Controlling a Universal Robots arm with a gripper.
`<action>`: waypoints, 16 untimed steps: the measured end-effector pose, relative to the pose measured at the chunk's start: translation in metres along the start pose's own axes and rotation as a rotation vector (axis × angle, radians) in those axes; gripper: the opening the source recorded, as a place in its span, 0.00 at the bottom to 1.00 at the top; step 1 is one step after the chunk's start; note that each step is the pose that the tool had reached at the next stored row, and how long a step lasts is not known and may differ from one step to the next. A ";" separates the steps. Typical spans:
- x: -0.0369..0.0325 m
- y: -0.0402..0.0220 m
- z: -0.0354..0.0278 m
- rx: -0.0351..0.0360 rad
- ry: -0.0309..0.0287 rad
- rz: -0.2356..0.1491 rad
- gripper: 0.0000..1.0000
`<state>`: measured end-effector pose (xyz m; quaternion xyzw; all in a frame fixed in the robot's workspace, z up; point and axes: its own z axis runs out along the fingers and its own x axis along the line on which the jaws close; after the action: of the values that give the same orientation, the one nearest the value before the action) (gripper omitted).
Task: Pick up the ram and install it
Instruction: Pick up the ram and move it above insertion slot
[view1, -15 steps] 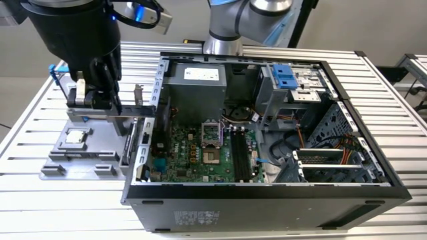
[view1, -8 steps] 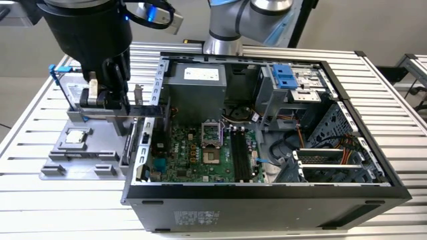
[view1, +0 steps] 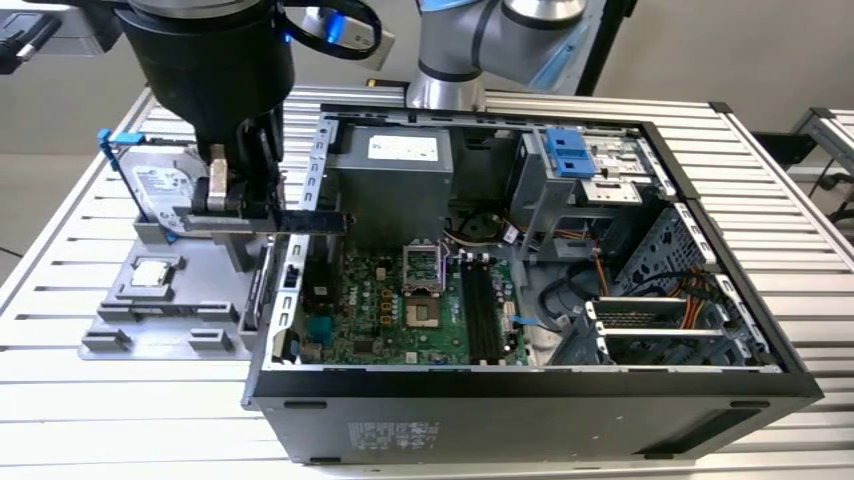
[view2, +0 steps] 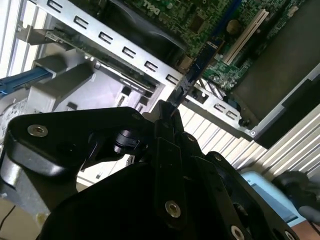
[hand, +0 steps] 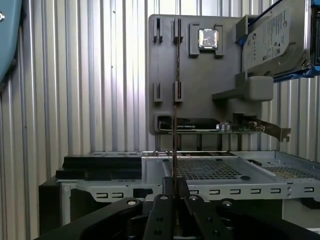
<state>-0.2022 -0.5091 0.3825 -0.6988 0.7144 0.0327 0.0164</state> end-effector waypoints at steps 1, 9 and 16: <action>-0.0001 -0.0022 -0.0001 0.0000 0.0000 0.000 0.00; -0.0004 -0.0183 -0.0004 0.0000 0.0000 0.000 0.00; -0.0007 -0.0317 -0.0007 0.0000 0.0000 0.000 0.00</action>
<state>-0.1706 -0.5091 0.3825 -0.6988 0.7144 0.0327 0.0164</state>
